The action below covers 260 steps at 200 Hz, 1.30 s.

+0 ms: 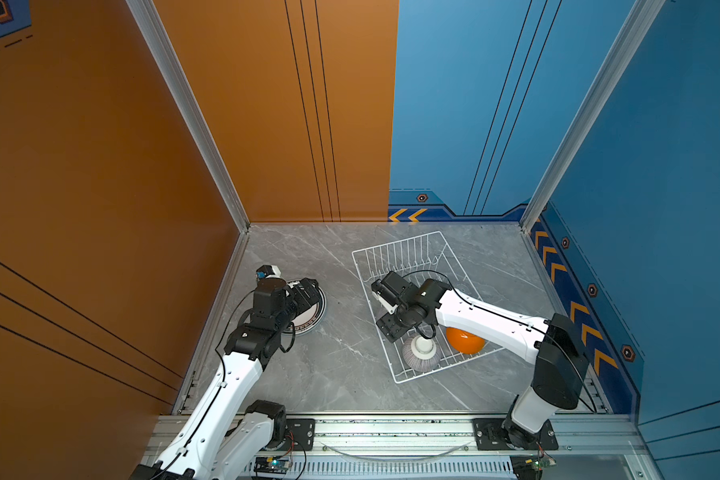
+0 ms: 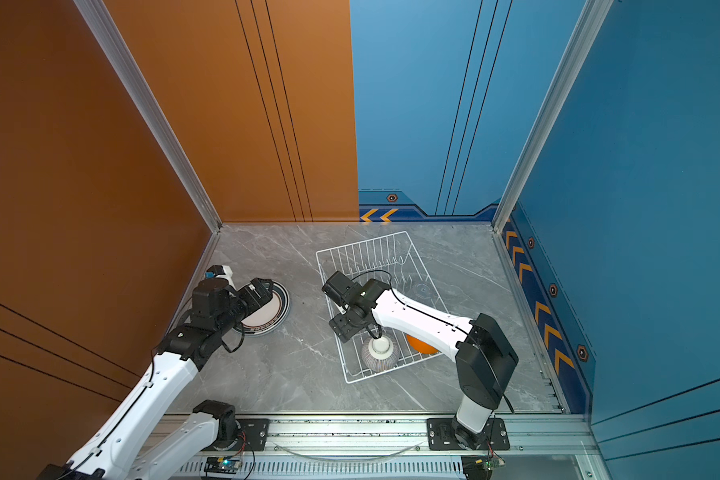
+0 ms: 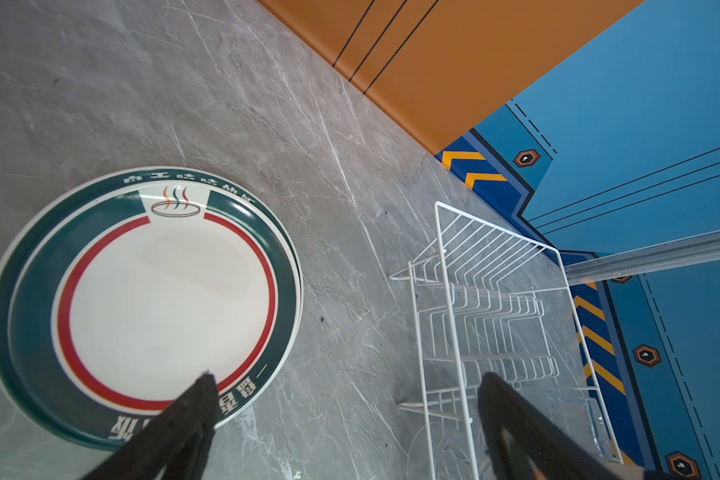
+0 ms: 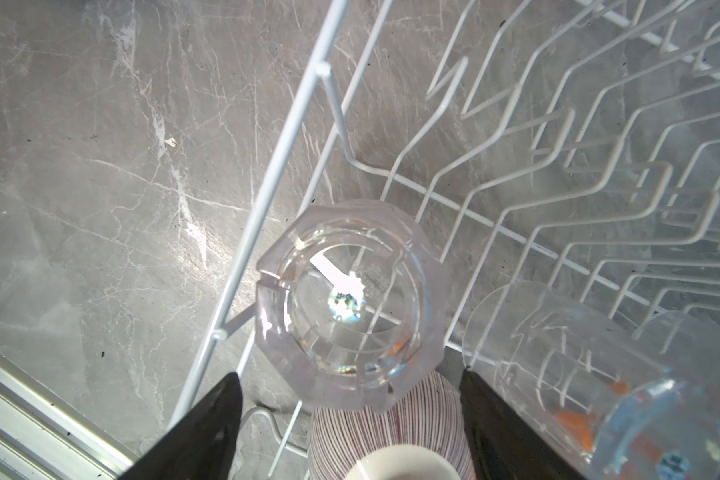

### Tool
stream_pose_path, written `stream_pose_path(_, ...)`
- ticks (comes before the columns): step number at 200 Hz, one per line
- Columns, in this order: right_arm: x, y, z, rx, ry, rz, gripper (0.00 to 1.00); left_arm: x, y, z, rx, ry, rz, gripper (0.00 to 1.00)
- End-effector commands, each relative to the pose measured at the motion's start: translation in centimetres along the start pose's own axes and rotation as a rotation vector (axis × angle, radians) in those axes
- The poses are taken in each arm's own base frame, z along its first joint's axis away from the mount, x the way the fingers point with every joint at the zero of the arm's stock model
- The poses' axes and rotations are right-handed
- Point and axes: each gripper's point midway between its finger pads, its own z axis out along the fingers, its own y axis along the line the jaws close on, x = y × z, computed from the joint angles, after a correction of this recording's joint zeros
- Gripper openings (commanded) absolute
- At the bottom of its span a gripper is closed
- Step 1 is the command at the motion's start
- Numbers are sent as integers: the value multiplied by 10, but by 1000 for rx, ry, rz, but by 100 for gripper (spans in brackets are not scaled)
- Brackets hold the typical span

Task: Unload the mixed dishes from the dish rack
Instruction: 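Reach the right gripper into the rack and grasp a clear plastic cup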

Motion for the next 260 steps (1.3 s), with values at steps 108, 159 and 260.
stream_pose_path(108, -31, -3, 42, 88, -58, 139, 74, 6, -18, 13, 100, 24, -6, 98)
stream_pose_path(159, -42, -11, 33, 111, -124, 175, 62, 8, -26, 23, 117, 60, -7, 98)
stream_pose_path(260, -43, -40, 22, 43, -201, 334, 68, 13, -28, 28, 119, 78, 5, 98)
